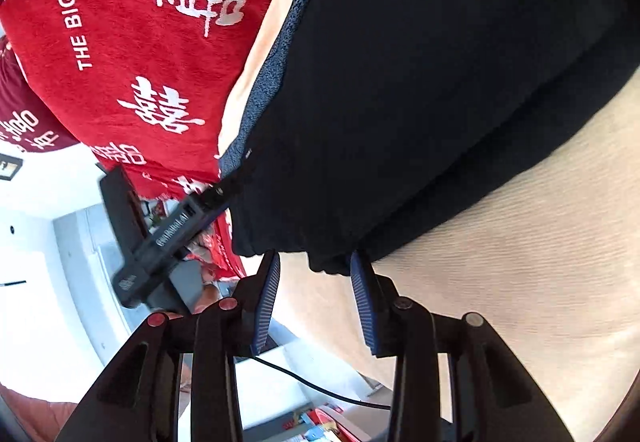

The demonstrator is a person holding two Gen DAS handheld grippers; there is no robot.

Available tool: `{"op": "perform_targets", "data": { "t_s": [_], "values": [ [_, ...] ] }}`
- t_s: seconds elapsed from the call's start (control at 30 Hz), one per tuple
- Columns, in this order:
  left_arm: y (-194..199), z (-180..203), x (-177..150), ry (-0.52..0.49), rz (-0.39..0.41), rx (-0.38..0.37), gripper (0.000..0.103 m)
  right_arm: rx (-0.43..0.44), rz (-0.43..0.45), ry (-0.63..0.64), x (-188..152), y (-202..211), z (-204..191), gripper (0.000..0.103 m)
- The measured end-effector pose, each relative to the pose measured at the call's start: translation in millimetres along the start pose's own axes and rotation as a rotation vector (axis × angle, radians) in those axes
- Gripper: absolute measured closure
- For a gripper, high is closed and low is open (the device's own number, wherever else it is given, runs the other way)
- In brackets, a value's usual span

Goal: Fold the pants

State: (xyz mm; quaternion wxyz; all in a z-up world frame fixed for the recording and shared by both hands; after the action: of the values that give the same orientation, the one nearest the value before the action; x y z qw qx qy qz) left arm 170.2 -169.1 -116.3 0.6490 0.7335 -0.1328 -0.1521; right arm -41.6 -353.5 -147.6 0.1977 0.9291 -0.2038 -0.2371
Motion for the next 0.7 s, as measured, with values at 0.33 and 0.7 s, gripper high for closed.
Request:
{"op": "perform_targets", "data": {
  "t_s": [0.33, 0.7],
  "values": [
    [-34.2, -31.4, 0.5, -0.059, -0.005, -0.018, 0.0, -0.038, 0.041, 0.019, 23.9, -0.9, -21.5, 0.094],
    [-35.8, -48.4, -31.8, -0.084, 0.006, 0.057, 0.0, -0.206, 0.0, -0.053, -8.2, -4.6, 11.9, 0.099]
  ]
}}
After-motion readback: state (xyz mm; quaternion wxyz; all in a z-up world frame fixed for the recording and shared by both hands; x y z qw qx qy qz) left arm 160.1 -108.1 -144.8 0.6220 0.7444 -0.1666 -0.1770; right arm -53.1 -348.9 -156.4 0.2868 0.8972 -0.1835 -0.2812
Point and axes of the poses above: each gripper's, at about its wrist camera, not at the fingertips, and y roughly against the way its jaws point, z to its right, x to its top, the point moved 2 cm from there along -y, roughly the way its jaws point, and after that the axes turned 13 degrees about -z, right-handed, at the moved point
